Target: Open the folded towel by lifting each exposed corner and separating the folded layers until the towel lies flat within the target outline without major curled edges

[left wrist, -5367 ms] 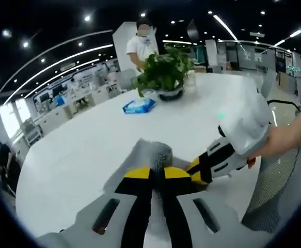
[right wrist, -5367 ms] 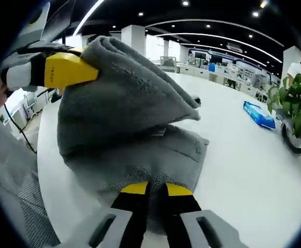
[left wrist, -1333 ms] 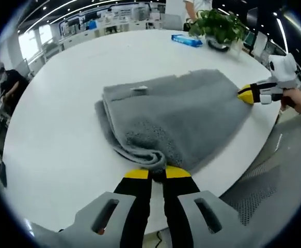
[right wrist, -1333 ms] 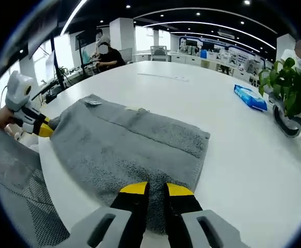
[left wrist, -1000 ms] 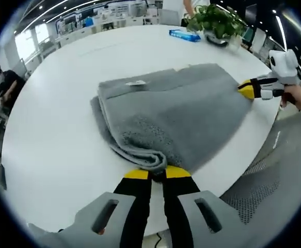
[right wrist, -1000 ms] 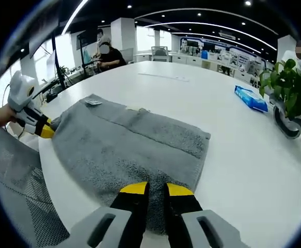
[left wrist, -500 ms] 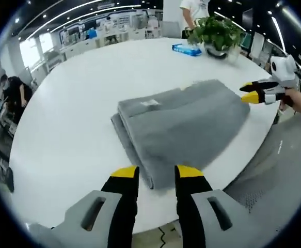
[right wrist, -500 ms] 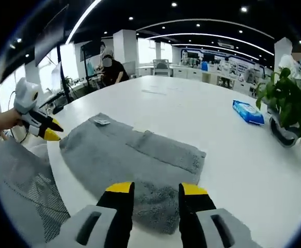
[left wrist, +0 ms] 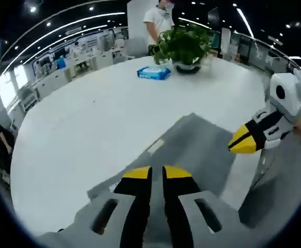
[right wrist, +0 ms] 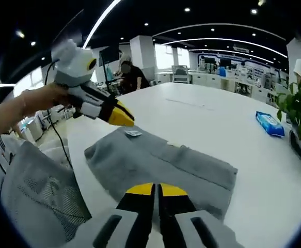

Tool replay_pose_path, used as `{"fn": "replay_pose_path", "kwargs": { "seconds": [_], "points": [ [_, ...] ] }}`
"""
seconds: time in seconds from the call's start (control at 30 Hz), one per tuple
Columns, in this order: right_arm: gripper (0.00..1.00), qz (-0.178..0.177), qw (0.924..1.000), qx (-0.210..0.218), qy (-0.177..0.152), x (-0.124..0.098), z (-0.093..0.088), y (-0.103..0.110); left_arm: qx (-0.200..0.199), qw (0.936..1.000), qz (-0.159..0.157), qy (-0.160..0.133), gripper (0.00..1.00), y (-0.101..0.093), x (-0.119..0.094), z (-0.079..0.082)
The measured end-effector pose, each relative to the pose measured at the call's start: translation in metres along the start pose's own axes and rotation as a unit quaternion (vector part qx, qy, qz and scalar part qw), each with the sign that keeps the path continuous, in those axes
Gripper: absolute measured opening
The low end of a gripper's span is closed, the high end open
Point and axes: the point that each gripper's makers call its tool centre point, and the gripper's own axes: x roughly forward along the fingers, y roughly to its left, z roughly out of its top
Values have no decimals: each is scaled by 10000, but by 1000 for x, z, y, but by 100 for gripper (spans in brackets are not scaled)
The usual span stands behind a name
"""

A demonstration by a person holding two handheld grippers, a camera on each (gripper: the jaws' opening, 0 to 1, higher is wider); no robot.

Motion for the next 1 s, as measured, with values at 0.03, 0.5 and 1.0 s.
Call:
{"fn": "replay_pose_path", "kwargs": {
  "seconds": [0.03, 0.5, 1.0],
  "points": [
    [0, 80, 9999, -109, 31, 4, 0, 4, 151, 9998, -94, 68, 3, -3, 12, 1],
    [0, 524, 9959, -436, 586, 43, -26, 32, 763, 9914, -792, 710, 0, -25, 72, -17],
    [0, 509, 9944, -539, 760, 49, -39, 31, 1159, 9873, -810, 730, 0, -28, 80, -27]
  ]
}}
